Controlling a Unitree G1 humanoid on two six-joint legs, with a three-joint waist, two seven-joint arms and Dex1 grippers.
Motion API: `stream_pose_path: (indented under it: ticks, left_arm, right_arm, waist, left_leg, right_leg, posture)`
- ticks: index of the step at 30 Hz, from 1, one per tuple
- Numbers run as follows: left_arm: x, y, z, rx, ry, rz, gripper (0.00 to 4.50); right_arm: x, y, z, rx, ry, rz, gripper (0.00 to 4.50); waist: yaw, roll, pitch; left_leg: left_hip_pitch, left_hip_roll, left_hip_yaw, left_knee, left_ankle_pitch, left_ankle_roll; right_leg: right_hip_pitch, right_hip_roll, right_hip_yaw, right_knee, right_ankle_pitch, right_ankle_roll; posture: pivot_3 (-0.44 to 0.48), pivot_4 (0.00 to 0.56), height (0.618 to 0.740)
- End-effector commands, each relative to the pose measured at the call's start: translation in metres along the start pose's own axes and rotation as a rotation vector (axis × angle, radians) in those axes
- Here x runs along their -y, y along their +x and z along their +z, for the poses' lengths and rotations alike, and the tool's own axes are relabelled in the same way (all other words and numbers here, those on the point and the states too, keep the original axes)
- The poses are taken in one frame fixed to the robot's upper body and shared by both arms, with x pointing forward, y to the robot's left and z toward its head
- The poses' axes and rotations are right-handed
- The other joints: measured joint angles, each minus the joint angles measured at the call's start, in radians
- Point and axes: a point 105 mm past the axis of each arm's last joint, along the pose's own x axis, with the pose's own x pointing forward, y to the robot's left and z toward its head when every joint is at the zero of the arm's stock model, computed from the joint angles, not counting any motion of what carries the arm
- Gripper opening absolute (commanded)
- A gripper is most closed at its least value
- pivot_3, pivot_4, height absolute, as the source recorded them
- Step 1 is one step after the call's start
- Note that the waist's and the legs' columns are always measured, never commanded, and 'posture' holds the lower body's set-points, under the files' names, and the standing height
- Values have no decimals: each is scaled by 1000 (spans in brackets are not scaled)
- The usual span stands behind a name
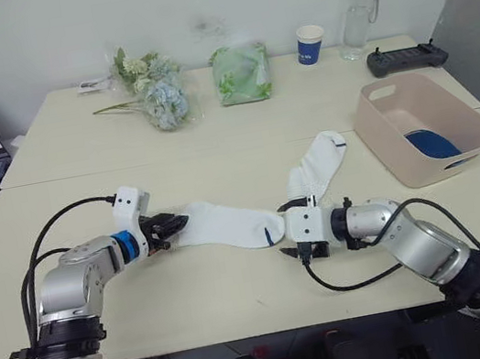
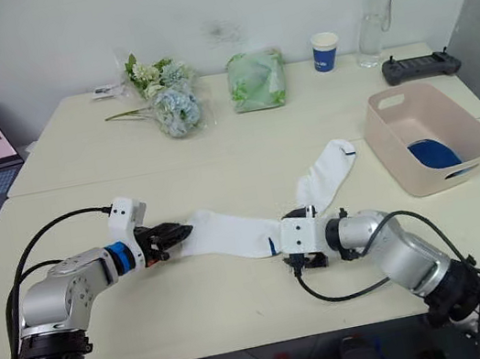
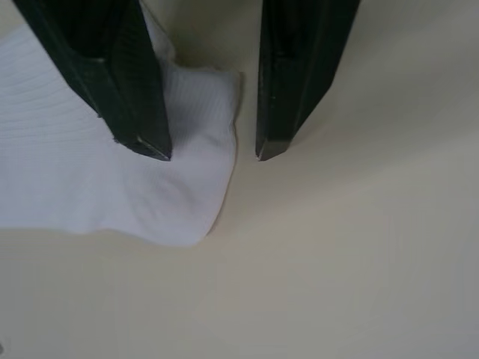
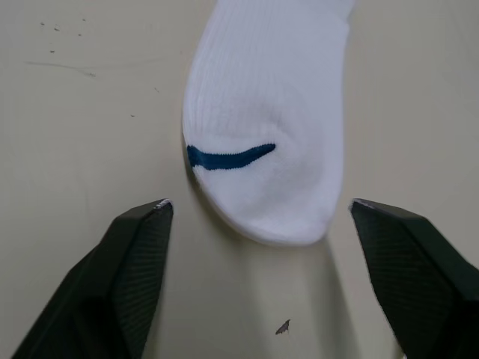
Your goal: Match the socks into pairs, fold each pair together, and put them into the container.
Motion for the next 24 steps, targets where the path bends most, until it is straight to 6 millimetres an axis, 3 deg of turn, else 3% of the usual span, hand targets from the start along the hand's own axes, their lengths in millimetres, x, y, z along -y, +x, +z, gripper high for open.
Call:
stream_pose_path:
  ticks: [1,3,7,9,14,18,24]
  left_arm:
    - [7,5,-15,-77,-12,-46,670]
    - [9,6,-16,-88,-9,-67,42]
    - [14,10,-12,-82,-1,-96,0]
    - [17,13,-6,-72,18,-115,0]
    - [36,24,10,-65,149,-227,0]
    - [58,40,26,-60,264,-350,0]
    - [75,62,41,-55,373,-471,0]
  right_arm:
    - [1,2,2,-7,-33,33,2781]
    - [0,1,-3,-27,-35,51,2101]
    - [-2,1,1,-11,-39,73,517]
    - [-4,-2,8,22,-29,83,38]
    - [-23,-15,37,123,43,161,38]
    - [-41,-12,68,205,150,216,38]
    - [-53,-4,72,165,267,272,38]
  waist:
    - [0,0,0]
    - [0,0,0]
    - [1,0,0]
    - [2,0,0]
    - [12,0,0]
    - [13,0,0]
    - [8,0,0]
  left_leg:
    - [0,0,0,0,0,0]
    - [0,0,0,0,0,0]
    - [0,0,0,0,0,0]
    - [0,0,0,0,0,0]
    - [-1,-1,-1,0,0,0]
    - [-1,0,-2,0,0,0]
    - [-2,-1,-2,1,0,0]
  right_leg:
    - [0,0,0,0,0,0]
    - [0,0,0,0,0,0]
    - [0,0,0,0,0,0]
    - [0,0,0,0,0,0]
    - [0,0,-1,-1,0,0]
    - [0,0,-2,0,0,0]
    - [0,1,-3,0,0,0]
  posture:
    - [0,150,740]
    - [0,150,740]
    - [0,150,740]
    - [0,150,740]
    - [0,150,740]
    - [0,150,740]
    - [0,150,740]
